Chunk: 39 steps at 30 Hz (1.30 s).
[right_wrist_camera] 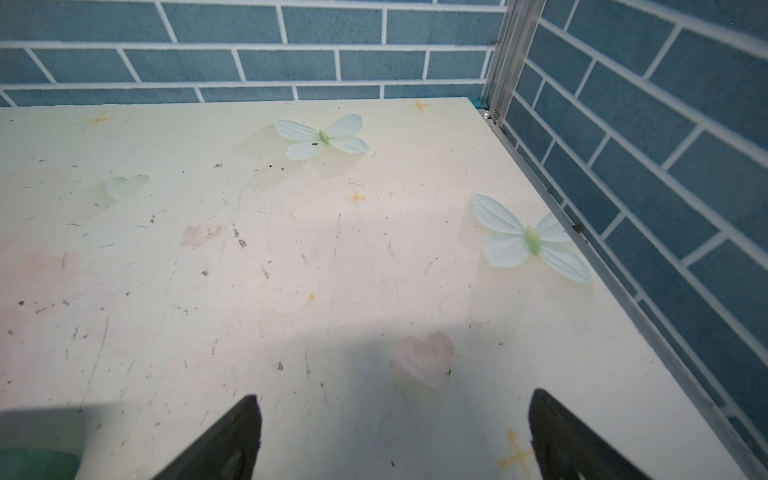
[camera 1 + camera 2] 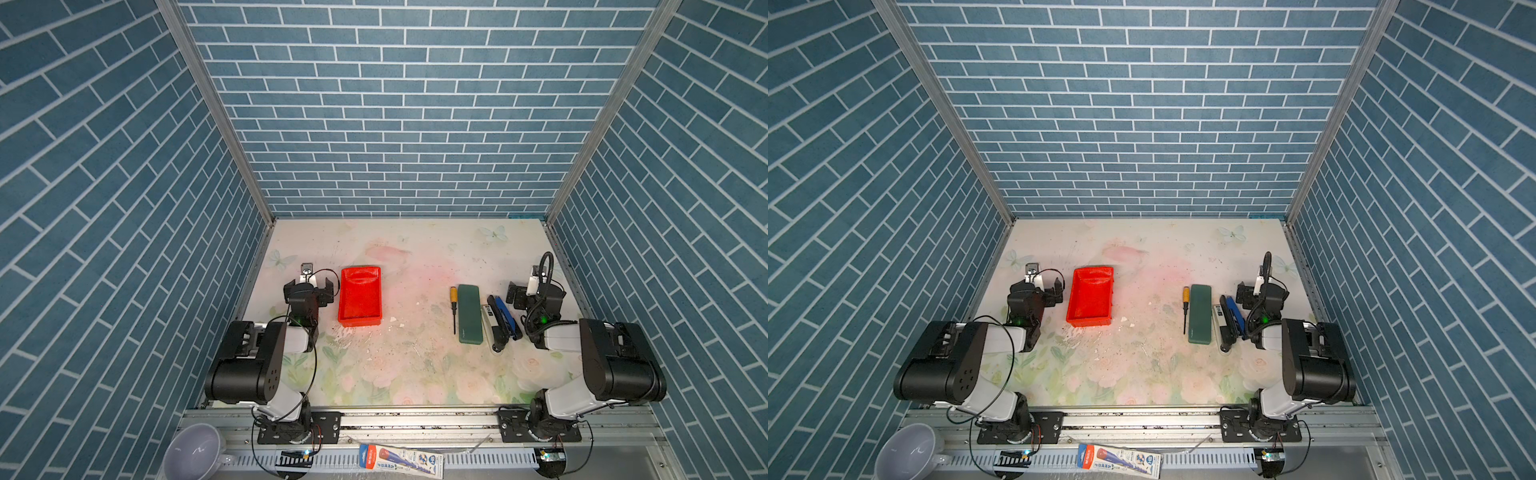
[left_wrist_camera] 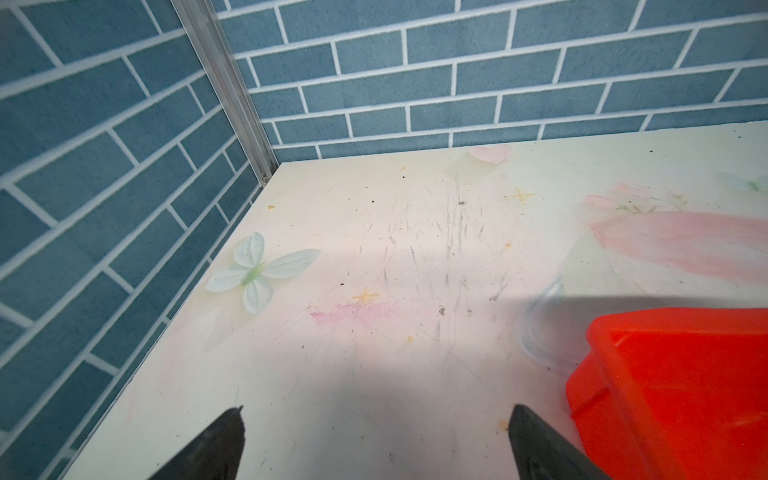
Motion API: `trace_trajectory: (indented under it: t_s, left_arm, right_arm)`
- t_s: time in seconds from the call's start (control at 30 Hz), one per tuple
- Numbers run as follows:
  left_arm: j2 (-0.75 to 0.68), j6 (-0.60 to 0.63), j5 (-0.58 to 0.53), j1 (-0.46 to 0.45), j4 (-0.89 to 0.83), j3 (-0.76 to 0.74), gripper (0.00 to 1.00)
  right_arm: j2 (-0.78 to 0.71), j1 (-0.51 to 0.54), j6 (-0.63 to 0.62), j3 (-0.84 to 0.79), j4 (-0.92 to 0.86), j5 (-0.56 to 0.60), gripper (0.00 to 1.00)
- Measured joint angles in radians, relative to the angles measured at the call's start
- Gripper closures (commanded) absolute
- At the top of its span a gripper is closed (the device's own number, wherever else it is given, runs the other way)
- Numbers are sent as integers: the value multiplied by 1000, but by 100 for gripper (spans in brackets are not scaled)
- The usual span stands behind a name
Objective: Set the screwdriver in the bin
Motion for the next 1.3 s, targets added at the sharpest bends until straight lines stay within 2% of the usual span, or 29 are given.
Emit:
trace_trajectory:
  t_s: [0.23, 0.43, 0.63, 0.87, 1.1, 1.3]
  left_arm:
    - [-40, -2, -4, 0, -12, -15, 0]
    - [-248, 2, -6, -12, -114, -24, 0]
    - [-418, 1, 47, -78, -257, 18, 0]
    - [-531, 6, 252, -164, -441, 134, 0]
    - [-618, 64, 491, -177, -615, 189, 0]
    - [-629, 127, 652, -181, -720, 187, 0]
  right_arm:
    - [-45, 0, 0, 0, -34, 0, 1]
    - [-193, 22, -1, 7, -144, 26, 1]
    - [-271, 105, 9, 118, -384, 68, 1]
    - [-282, 251, 71, 269, -652, 70, 1]
    - [-247, 439, 168, 397, -858, 132, 1]
    - [-192, 552, 276, 465, -937, 198, 1]
